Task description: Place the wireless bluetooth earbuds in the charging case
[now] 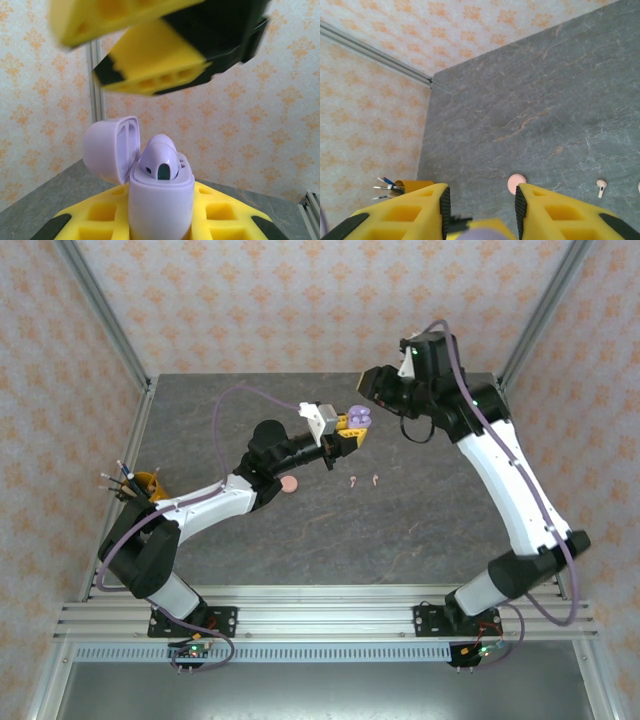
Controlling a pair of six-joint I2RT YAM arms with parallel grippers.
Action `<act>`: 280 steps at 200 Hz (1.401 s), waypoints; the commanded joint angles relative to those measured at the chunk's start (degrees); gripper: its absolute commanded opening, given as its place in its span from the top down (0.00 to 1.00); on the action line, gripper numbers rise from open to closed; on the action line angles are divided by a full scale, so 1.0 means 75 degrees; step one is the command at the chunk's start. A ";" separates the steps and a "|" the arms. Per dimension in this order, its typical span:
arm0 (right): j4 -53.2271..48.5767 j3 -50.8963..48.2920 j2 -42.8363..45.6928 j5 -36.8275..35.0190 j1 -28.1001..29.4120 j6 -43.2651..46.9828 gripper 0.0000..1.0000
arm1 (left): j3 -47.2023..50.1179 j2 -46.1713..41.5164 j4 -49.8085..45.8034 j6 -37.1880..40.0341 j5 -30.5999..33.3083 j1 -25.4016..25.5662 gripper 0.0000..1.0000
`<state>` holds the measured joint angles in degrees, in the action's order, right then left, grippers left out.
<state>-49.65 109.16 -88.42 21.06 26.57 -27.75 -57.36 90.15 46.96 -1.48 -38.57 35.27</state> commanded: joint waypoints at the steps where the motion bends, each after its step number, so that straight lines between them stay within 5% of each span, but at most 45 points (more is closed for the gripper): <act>1: -0.0647 0.0367 -0.0391 0.0185 -0.0015 0.0398 0.62 | -0.0029 -0.0231 0.0309 0.0093 -0.0009 0.0056 1.00; 84: -0.0690 -0.1530 0.1057 0.0485 0.0103 0.0463 0.71 | -0.0144 -0.0051 0.0248 0.0025 0.0331 0.0056 1.00; 182: 0.0216 -0.3459 0.2006 -0.0825 -0.0577 -0.0348 0.68 | -0.0579 0.0927 -0.1013 -0.1389 0.1217 -0.0216 1.00; 222: 0.0638 -0.4174 0.1906 -0.1008 -0.0589 -0.0596 0.68 | -0.1131 0.1797 -0.2618 -0.2942 0.1733 -0.0665 1.00; 280: 0.0903 -0.4516 0.1560 -0.1085 -0.0588 -0.0776 0.68 | -0.3190 0.3616 -0.6081 -0.4657 0.0846 -0.1171 1.00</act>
<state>-45.34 76.53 -75.72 14.59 22.33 -32.25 -74.72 113.21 15.18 -29.06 -28.18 27.55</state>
